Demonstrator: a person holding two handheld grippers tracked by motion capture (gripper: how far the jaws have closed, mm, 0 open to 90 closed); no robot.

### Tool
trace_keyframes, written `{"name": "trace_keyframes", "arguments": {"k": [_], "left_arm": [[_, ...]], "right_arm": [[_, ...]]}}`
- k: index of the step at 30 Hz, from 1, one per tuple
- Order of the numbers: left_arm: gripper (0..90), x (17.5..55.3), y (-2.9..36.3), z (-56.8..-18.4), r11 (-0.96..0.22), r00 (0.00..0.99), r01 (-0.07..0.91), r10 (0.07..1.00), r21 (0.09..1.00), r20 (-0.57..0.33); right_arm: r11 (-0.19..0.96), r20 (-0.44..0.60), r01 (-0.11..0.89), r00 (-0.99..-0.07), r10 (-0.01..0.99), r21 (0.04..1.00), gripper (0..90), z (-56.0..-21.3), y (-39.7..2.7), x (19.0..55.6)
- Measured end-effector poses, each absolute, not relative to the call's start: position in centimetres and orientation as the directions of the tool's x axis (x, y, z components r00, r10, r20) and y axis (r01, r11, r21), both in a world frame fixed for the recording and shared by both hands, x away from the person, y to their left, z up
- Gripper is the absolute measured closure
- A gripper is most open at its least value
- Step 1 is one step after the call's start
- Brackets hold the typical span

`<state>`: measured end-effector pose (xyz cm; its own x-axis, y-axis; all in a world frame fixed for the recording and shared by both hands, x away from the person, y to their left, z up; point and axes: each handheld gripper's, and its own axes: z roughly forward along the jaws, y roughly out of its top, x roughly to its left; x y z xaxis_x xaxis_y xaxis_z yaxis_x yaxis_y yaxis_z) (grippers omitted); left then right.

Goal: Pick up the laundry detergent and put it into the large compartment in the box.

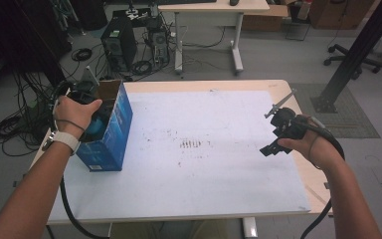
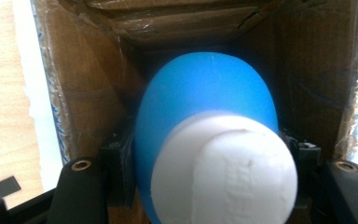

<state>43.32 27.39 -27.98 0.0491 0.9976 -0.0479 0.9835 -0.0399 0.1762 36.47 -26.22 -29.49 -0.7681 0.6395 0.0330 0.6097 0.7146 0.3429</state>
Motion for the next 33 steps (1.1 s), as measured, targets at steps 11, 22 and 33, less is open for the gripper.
{"name": "trace_keyframes", "arguments": {"k": [11,22,33], "left_arm": [[31.0,43.26,27.77,-28.08,-0.035,0.045,0.985,0.998,0.168,-0.052],[24.2,43.35,27.68,-27.97,-0.034,0.044,0.986,0.997,0.162,-0.061],[23.8,43.24,27.93,-27.49,-0.027,0.041,0.986,0.996,0.167,-0.078]], "right_arm": [[0.718,0.031,0.607,-0.771,0.636,0.34,11.6,-29.47,-25.95,36.44],[0.719,0.035,0.607,-0.772,0.635,0.339,11.6,-29.54,-26.06,36.32],[0.717,0.033,0.609,-0.769,0.638,0.34,11.6,-29.51,-26.16,36.17]]}}
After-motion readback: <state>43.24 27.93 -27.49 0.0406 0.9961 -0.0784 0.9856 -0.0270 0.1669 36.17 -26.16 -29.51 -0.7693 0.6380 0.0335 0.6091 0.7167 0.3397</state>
